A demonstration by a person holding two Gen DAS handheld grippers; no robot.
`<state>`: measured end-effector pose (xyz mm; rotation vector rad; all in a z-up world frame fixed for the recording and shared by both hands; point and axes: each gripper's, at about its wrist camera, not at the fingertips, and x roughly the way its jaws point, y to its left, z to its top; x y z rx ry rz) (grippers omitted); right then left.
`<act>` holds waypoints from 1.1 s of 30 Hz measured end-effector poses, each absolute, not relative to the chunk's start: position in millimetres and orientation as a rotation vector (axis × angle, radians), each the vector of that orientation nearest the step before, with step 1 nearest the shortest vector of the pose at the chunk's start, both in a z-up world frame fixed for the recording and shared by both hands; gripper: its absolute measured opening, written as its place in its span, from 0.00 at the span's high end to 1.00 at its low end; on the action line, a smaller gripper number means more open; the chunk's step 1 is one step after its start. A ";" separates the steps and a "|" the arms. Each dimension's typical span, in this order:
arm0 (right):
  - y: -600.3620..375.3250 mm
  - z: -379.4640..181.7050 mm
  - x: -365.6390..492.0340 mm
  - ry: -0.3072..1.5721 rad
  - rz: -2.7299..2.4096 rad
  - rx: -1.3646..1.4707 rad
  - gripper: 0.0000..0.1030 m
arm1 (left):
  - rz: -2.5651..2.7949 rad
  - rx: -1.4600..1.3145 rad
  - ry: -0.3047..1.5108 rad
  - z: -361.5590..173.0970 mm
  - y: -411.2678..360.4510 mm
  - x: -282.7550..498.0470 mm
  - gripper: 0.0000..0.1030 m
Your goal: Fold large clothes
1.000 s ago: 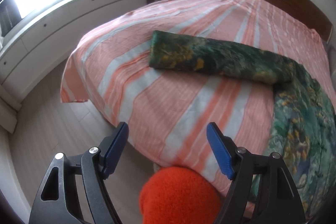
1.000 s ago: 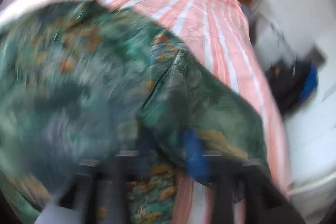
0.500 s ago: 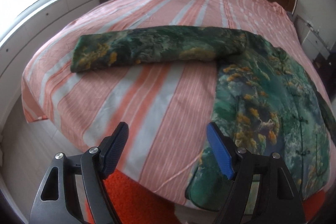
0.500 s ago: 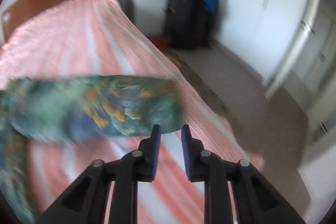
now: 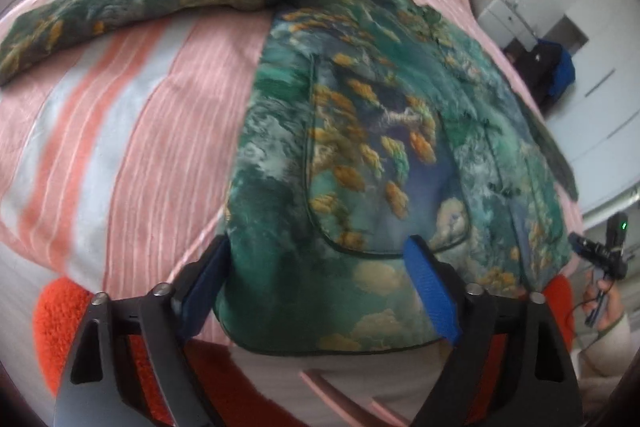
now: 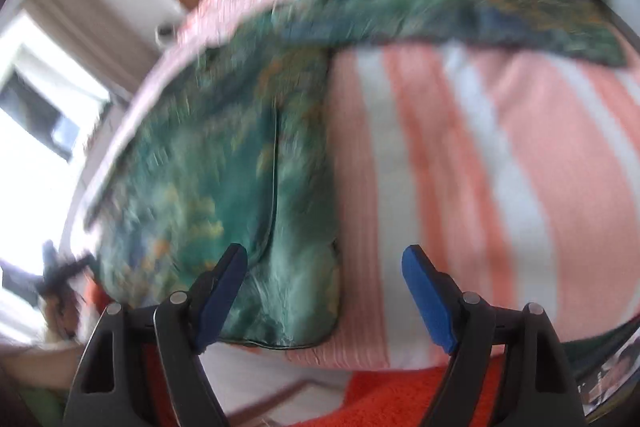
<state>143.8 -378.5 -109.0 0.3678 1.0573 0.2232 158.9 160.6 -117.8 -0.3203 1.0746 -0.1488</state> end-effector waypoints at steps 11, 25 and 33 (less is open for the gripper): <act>-348.2 -98.5 133.3 1.075 0.218 0.315 0.86 | -0.104 -0.220 1.089 -109.2 165.0 139.1 0.94; -337.8 -89.4 133.7 0.923 0.004 0.245 0.33 | 0.062 -0.096 0.868 -57.2 167.6 126.6 0.14; -298.9 -63.5 111.3 0.768 -0.070 0.140 0.14 | 0.096 -0.166 0.617 -19.9 154.1 130.6 0.05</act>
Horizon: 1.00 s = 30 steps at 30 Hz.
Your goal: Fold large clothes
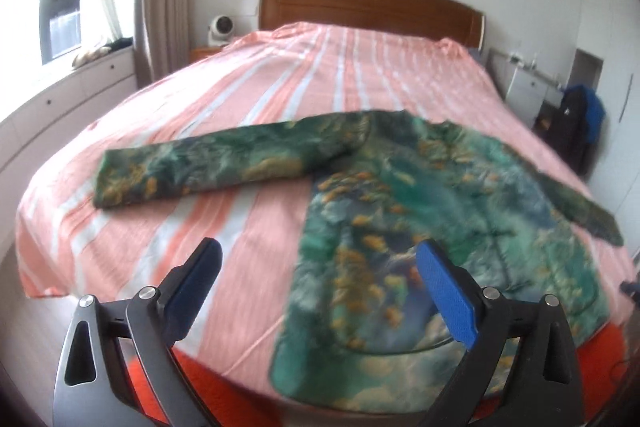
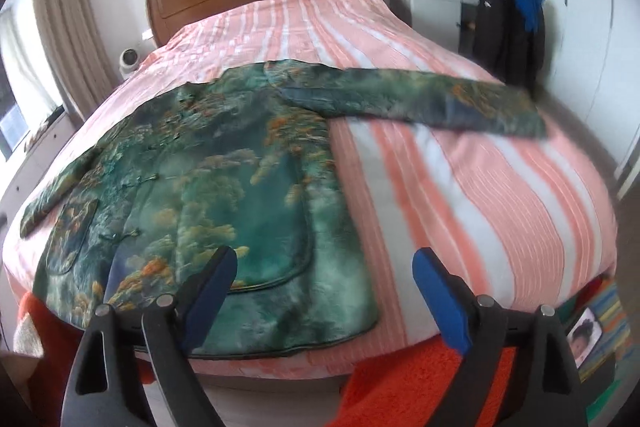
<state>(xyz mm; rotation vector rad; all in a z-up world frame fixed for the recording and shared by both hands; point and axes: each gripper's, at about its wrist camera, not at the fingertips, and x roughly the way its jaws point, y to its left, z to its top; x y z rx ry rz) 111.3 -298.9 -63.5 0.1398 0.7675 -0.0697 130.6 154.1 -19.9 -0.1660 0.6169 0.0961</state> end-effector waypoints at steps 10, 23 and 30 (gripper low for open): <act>-271.1 -53.8 102.9 0.731 0.001 0.081 0.13 | 0.077 -0.131 0.666 -25.7 118.3 133.6 0.05; -243.9 -58.8 97.9 0.728 0.111 0.088 0.08 | 0.032 -0.074 0.745 -28.2 113.6 132.9 0.01; -234.2 -56.4 95.8 0.710 0.146 0.042 0.08 | -0.094 -0.057 0.815 -37.7 102.1 138.2 0.01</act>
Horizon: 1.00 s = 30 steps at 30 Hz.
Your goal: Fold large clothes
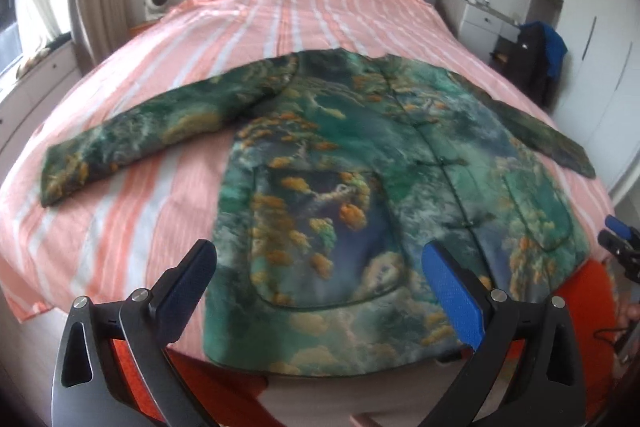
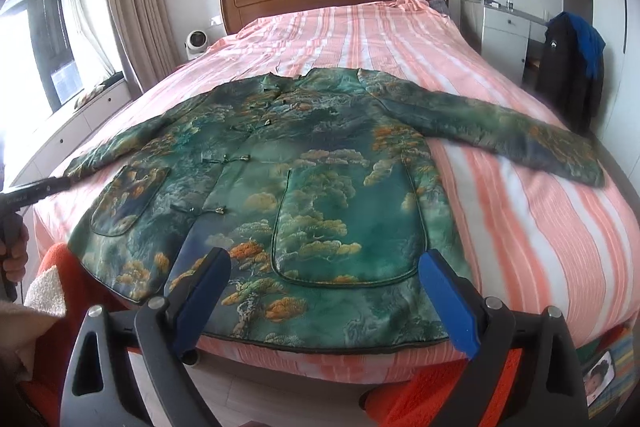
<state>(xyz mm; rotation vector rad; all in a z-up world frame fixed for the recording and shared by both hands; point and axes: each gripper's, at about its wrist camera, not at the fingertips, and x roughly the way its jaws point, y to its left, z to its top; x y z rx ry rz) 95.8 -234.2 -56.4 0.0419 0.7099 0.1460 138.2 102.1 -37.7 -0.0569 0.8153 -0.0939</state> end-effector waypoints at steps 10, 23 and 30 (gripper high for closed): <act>-242.4 -58.9 99.3 0.727 0.118 0.063 0.08 | -0.073 -0.006 0.829 -30.8 97.6 144.3 0.01; -245.0 -61.0 101.7 0.740 0.117 0.075 0.08 | 0.000 -0.052 0.751 -20.4 101.6 145.8 0.01; -243.3 -60.8 100.6 0.741 0.118 0.073 0.08 | 0.045 -0.089 0.676 -10.8 105.6 144.2 0.01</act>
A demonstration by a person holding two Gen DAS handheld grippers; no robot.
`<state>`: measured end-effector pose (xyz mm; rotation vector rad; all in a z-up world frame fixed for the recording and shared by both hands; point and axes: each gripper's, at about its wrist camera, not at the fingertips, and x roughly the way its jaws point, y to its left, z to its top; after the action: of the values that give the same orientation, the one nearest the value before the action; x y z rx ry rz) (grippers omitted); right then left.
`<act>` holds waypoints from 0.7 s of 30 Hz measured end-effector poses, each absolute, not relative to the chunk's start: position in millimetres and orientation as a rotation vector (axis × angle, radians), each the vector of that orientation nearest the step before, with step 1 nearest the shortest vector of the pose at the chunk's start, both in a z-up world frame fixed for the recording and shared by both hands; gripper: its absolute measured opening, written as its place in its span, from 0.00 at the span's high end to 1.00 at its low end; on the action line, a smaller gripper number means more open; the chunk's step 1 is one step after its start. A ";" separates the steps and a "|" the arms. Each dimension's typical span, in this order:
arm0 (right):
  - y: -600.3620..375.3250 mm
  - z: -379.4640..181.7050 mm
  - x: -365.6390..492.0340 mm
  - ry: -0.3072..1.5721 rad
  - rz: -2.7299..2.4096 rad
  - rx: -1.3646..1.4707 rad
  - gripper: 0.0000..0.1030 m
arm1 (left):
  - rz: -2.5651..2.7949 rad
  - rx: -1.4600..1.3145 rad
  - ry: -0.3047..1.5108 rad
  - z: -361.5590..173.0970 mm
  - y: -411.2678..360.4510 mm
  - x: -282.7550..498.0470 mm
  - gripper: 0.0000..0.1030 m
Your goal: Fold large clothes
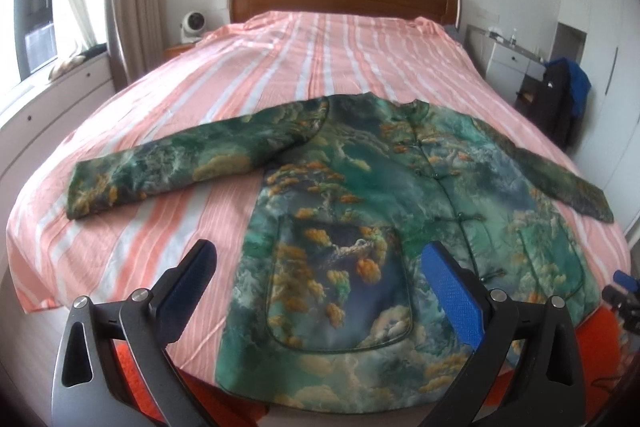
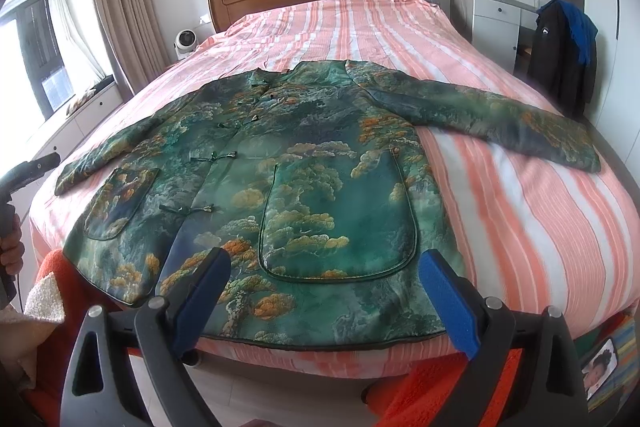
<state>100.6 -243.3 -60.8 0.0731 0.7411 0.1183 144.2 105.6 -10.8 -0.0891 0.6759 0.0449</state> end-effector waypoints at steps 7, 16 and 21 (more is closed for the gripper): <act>-242.5 -60.9 99.7 0.739 0.121 0.075 0.08 | 0.056 -0.089 0.703 -20.1 107.9 142.8 0.01; -241.4 -61.9 100.3 0.750 0.127 0.088 0.08 | 0.053 -0.036 0.720 -25.2 99.5 143.2 0.01; -246.8 -61.9 102.9 0.753 0.152 0.112 0.08 | 0.051 -0.010 0.731 -29.4 95.5 143.3 0.01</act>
<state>102.9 -246.8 -61.9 0.1116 0.7533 0.1520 143.3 95.5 -29.4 -0.0097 0.7312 0.0511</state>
